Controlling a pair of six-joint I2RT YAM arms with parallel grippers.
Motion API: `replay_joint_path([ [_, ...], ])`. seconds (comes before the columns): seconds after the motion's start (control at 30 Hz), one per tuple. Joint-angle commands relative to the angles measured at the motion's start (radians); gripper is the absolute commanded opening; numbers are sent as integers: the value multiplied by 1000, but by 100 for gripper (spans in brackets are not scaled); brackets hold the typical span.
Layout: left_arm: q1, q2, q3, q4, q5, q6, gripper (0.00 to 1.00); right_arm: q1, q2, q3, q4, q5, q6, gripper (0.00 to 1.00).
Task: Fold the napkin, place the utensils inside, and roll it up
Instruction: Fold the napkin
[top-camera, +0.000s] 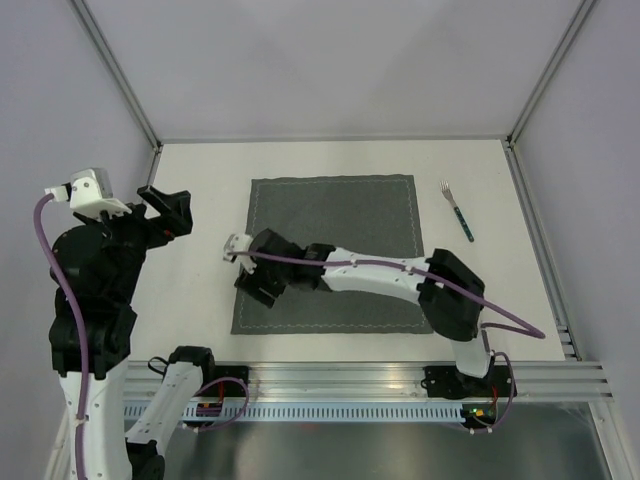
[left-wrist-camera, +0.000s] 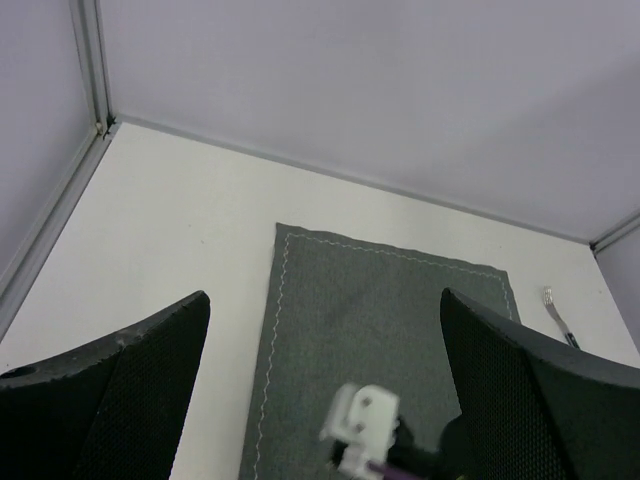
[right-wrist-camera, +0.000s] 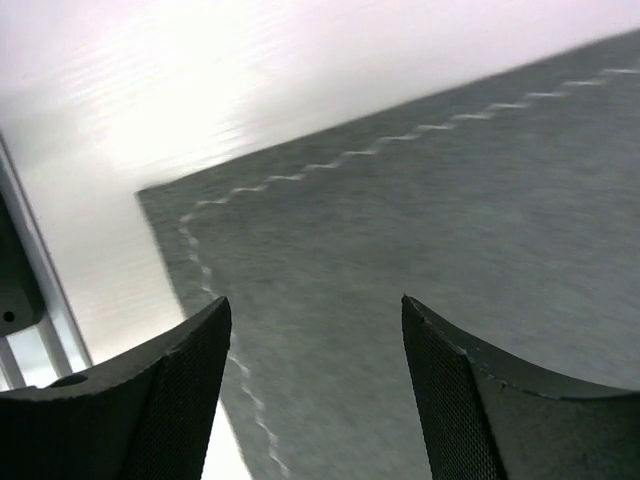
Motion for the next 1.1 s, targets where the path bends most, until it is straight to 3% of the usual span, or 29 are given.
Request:
replay_joint_path([
  [0.0, 4, 42, 82, -61, -30, 33, 100, 87, 94, 105, -46, 77, -15, 74],
  [0.37, 2, 71, 124, -93, -61, 56, 100, 222, 260, 214, -44, 85, 19, 66],
  [1.07, 4, 58, 78, -92, -55, 65, 100, 224, 338, 222, -21, 91, 22, 57],
])
